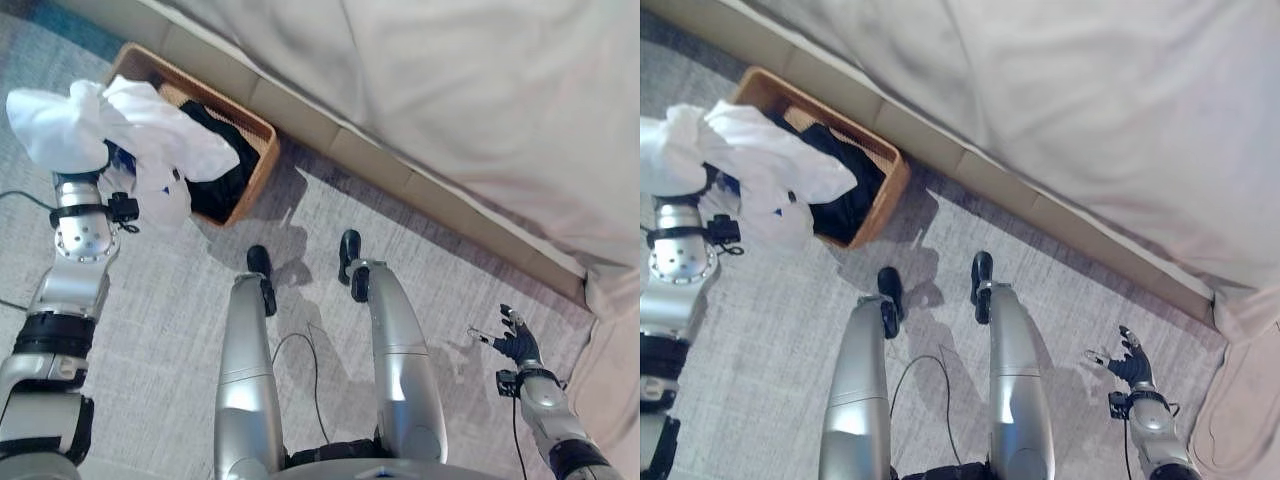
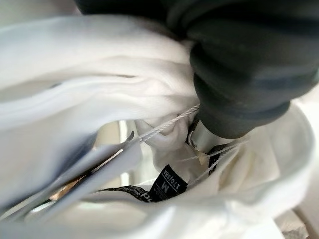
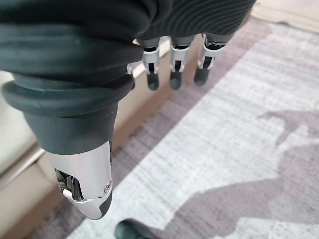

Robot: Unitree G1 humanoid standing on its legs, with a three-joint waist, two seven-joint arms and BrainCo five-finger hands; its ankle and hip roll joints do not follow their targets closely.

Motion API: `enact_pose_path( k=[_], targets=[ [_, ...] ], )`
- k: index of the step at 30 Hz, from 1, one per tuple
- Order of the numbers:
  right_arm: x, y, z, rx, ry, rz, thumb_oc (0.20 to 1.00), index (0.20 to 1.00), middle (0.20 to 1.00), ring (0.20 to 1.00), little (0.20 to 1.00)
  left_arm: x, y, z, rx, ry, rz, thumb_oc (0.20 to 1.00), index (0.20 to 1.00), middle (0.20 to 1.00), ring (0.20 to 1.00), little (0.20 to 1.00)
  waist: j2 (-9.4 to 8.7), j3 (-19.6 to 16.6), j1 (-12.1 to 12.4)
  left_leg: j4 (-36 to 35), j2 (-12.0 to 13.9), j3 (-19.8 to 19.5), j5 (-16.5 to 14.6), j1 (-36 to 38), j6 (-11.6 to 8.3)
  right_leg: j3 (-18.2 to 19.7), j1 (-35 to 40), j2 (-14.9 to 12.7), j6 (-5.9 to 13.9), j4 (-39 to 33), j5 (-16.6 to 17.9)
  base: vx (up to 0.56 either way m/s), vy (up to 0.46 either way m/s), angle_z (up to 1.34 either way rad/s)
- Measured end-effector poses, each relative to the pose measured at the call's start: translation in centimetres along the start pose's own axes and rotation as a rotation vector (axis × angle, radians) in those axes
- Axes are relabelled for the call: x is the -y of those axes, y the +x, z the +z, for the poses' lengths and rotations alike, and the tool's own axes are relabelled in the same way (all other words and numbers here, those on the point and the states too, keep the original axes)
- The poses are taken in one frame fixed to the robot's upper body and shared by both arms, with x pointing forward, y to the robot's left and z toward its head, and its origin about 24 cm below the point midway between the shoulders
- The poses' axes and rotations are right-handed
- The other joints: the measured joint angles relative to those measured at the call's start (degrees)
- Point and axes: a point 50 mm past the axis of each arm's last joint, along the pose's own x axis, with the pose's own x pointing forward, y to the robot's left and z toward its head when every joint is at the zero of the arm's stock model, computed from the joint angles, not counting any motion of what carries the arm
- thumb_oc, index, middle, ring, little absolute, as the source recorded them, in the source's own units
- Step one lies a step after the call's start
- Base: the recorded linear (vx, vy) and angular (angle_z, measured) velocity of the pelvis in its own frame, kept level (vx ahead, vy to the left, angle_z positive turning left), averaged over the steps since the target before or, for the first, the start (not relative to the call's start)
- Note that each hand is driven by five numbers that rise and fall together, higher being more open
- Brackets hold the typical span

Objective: Pick up clothes into the bucket

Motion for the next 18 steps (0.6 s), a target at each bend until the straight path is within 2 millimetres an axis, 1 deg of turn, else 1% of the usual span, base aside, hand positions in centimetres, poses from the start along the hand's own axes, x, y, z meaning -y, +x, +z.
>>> enact_pose_path(
  k=[1,4,5,6,8,10,11,16,18],
  targets=[
    [-0.2,0.0,0.1,0.009,0.000,0.004,1.000,1.000,1.000,1.000,1.000,-0.1,0.1,0.0,-0.007,-0.011,0.007,0.200,0.200,0.200,0.200,0.200,-0.17,0.07,-0.79,0.40,0.05,-0.05,0.02,-1.10,0.04,-0.01,-0.91,0.04,0.01,0.22,0.02,0.05,0.018,-0.02],
    [-0.6,0.0,0.4,0.019,0.004,0.007,1.000,1.000,1.000,1.000,1.000,-0.1,0.7,-0.5,-0.041,-0.011,0.027,0.200,0.200,0.200,0.200,0.200,-0.33,0.00,-1.00,0.60,-0.01,-0.02,0.10,-2.75,0.14,-0.03,-2.40,-0.07,0.03,0.27,0.03,0.03,0.011,0.01],
    [-0.6,0.1,0.5,0.026,0.010,0.003,1.000,1.000,1.000,1.000,1.000,-0.3,1.0,-0.7,-0.057,-0.023,0.044,0.373,0.373,0.373,0.373,0.373,-0.35,-0.01,-1.02,0.59,-0.03,-0.02,0.11,-3.31,0.16,-0.03,-2.89,-0.08,0.03,0.20,0.03,0.04,-0.002,0.00],
    [-0.6,0.1,0.5,0.026,0.011,0.001,1.000,1.000,1.000,1.000,1.000,-0.3,1.1,-0.7,-0.060,-0.020,0.050,1.000,1.000,1.000,1.000,1.000,-0.36,-0.01,-1.04,0.63,-0.05,-0.02,0.14,-3.46,0.21,-0.04,-3.02,-0.09,0.02,0.22,0.04,0.04,-0.002,0.03],
    [-0.6,0.0,0.5,0.028,0.013,-0.005,1.000,1.000,1.000,1.000,1.000,-0.1,1.2,-0.8,-0.065,-0.018,0.055,1.000,1.000,1.000,1.000,1.000,-0.48,-0.01,-1.35,0.66,-0.06,0.01,0.12,-3.78,0.20,-0.12,-3.23,-0.19,0.15,0.24,0.15,0.04,0.005,0.04],
    [-1.2,0.1,1.0,0.050,0.017,0.008,1.000,1.000,1.000,1.000,1.000,0.1,1.8,-0.9,-0.094,-0.054,0.084,1.000,1.000,1.000,1.000,1.000,-0.64,-0.05,-1.25,0.40,-0.13,-0.02,0.12,-4.33,0.32,-0.31,-3.68,-0.32,0.17,-0.01,0.17,0.03,0.002,0.05],
    [-1.6,0.3,1.4,0.069,0.022,0.017,1.000,1.000,1.000,1.000,1.000,0.1,1.9,-1.4,-0.128,-0.060,0.098,1.000,1.000,1.000,1.000,1.000,-0.75,-0.02,-1.41,0.38,-0.11,-0.02,0.03,-4.47,0.42,-0.39,-3.75,-0.32,0.12,-0.06,0.23,0.00,0.000,0.00],
    [-2.0,0.2,1.6,0.076,0.041,0.005,1.000,1.000,1.000,1.000,1.000,0.5,1.9,-2.0,-0.181,-0.077,0.119,1.000,1.000,1.000,1.000,1.000,-0.81,-0.04,-1.72,0.09,-0.16,0.12,-0.18,-4.37,0.32,-0.41,-3.57,-0.37,0.00,-0.50,0.47,0.00,0.000,0.00],
    [-2.5,0.2,1.6,0.076,0.057,0.011,1.000,1.000,1.000,1.000,1.000,0.7,1.8,-2.3,-0.208,-0.111,0.138,1.000,1.000,1.000,1.000,1.000,-0.87,-0.06,-2.28,-0.66,-0.20,0.24,-0.15,-4.13,0.30,-0.44,-3.32,-0.35,-0.03,-1.28,0.78,0.00,0.000,0.00]
  ],
)
